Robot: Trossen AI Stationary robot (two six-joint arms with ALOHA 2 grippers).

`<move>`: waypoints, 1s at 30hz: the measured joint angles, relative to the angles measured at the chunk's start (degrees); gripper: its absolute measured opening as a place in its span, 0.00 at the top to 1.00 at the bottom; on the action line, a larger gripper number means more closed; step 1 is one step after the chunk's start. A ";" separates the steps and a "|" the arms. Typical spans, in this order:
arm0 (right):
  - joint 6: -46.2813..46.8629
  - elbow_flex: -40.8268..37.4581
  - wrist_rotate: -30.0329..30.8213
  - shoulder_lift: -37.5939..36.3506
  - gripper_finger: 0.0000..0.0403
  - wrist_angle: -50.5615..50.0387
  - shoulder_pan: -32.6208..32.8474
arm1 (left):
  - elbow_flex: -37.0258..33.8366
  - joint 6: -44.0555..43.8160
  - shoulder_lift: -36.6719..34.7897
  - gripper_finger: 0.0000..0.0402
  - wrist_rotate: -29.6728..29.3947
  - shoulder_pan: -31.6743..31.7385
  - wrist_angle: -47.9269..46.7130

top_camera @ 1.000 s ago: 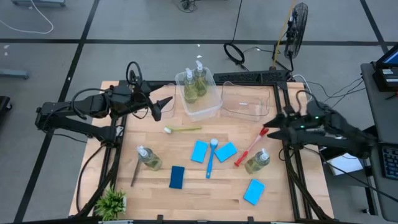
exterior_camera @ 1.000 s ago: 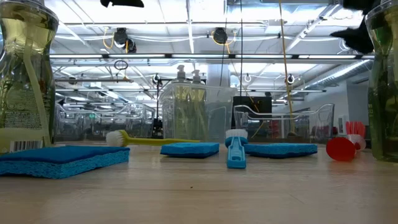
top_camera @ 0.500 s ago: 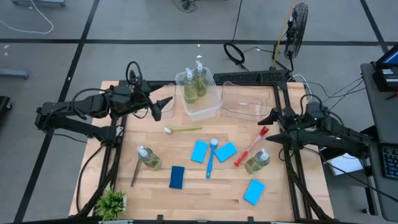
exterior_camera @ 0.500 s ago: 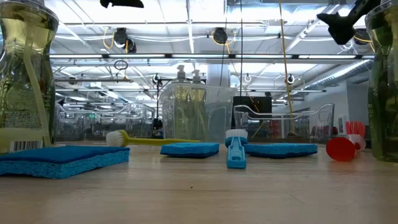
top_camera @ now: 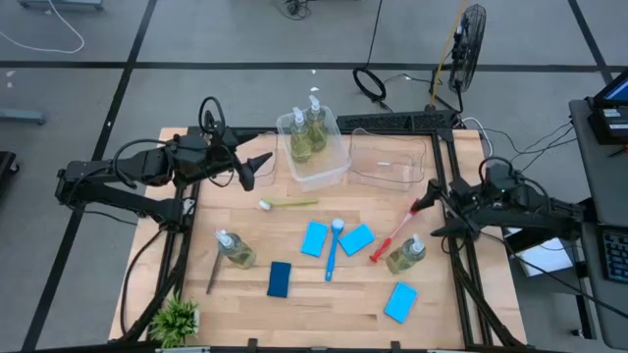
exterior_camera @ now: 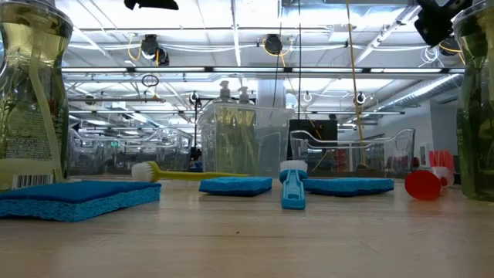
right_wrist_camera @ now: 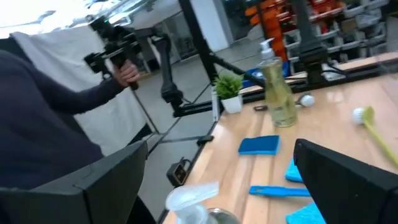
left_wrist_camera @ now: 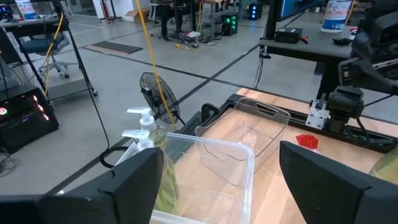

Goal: Pick & Place Kitchen Sink Supplies
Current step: Put the yellow dish soap into the white bin

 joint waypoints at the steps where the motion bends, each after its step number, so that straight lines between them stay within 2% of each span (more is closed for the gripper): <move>1: -0.50 0.21 0.09 0.00 0.02 -1.02 0.56 | 0.00 0.01 0.00 0.19 0.00 0.00 0.00; 8: -7.12 6.77 4.80 1.94 0.02 -13.63 3.63 | 0.00 -0.12 0.00 0.20 -0.02 0.01 0.04; 12: -9.85 9.58 4.89 2.95 0.02 -17.85 4.47 | 0.00 -1.13 0.00 0.22 0.36 -0.01 0.06; 18: -11.11 9.53 4.64 4.33 0.02 -26.83 5.45 | 0.00 -1.89 0.00 0.24 2.84 -0.01 0.08; 30: -13.49 9.52 4.82 4.50 0.02 -29.74 9.21 | 0.00 -4.78 0.00 0.19 2.84 -0.01 0.09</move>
